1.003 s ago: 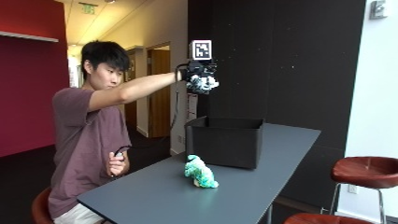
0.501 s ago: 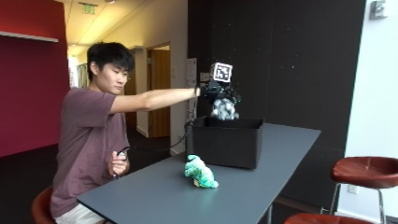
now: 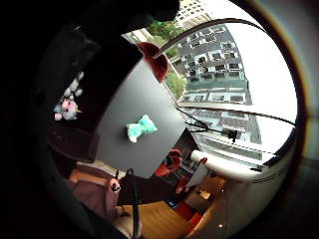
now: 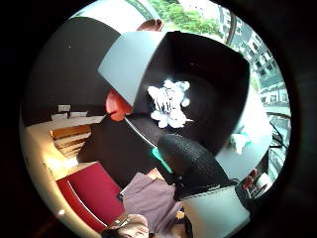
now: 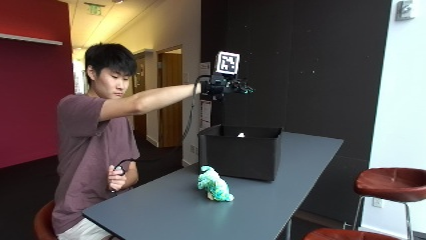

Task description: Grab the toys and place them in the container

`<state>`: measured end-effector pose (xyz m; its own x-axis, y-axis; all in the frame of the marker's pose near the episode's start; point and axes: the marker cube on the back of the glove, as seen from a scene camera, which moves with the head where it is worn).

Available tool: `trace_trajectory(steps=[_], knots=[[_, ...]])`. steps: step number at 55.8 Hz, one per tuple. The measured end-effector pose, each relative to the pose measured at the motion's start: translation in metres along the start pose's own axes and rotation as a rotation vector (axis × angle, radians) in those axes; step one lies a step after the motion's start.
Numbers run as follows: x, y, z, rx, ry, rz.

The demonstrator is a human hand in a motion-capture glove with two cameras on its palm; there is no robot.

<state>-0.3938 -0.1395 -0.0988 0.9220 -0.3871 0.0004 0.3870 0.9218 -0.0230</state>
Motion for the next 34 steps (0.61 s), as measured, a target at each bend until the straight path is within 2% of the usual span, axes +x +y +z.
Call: trace_trajectory(steps=[3, 11, 15, 19, 24, 28, 31, 34], knots=[[0.018, 0.013, -0.009, 0.007, -0.075, 0.052], [0.088, 0.056, -0.004, 0.001, -0.037, 0.047], [0.119, 0.07, 0.012, -0.008, -0.019, 0.091], [0.144, 0.08, 0.035, -0.025, 0.002, 0.064], [0.169, 0.081, 0.086, -0.075, -0.081, 0.097], [0.203, 0.081, 0.147, -0.122, 0.086, -0.028], [0.21, 0.079, 0.178, -0.152, 0.105, -0.1], [0.209, 0.069, 0.225, -0.211, 0.098, -0.047]])
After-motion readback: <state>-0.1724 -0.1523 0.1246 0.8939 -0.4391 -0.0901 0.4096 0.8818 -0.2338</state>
